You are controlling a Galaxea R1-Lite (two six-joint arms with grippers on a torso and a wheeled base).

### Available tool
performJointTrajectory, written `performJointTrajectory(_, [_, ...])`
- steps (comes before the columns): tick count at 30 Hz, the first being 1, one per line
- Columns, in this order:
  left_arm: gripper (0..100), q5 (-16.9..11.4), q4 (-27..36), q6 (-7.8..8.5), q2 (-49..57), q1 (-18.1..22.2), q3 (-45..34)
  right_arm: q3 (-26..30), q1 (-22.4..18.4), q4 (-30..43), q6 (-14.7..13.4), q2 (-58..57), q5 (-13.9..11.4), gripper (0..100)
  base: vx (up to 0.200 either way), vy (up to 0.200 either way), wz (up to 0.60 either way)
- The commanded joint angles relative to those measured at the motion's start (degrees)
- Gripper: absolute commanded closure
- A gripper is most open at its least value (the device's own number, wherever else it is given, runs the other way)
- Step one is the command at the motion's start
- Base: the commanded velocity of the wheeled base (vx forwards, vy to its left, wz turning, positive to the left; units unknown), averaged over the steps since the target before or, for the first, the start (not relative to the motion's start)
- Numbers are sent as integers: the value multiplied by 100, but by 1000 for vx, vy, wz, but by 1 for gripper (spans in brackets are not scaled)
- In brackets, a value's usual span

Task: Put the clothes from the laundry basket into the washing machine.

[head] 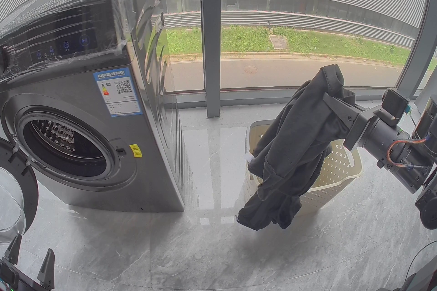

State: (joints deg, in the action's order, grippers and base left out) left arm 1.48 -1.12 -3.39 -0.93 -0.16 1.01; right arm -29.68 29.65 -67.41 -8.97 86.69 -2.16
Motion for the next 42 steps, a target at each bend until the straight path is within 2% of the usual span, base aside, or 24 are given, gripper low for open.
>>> performJointTrajectory(1, [0,2,-2,5,75,-2,-84,33,94,0,1,-55,-4,100,0,200,0])
performJointTrajectory(4, [0,11,-2,5,75,-2,-84,103,147,-9,1,-55,-4,100,0,200,0])
performJointTrajectory(10, [0,2,-2,5,75,-2,-84,209,217,-9,10,-55,-101,100,0,0,0])
performJointTrajectory(19, [0,2,-2,5,75,-2,-84,217,234,-9,10,-55,-109,100,-200,0,0])
performJointTrajectory(28, [0,2,-2,5,75,-2,-84,253,243,-9,10,-55,-109,100,0,0,0])
performJointTrajectory(42, [0,2,-2,-4,75,-2,-84,261,331,-9,10,-55,-118,100,0,200,0])
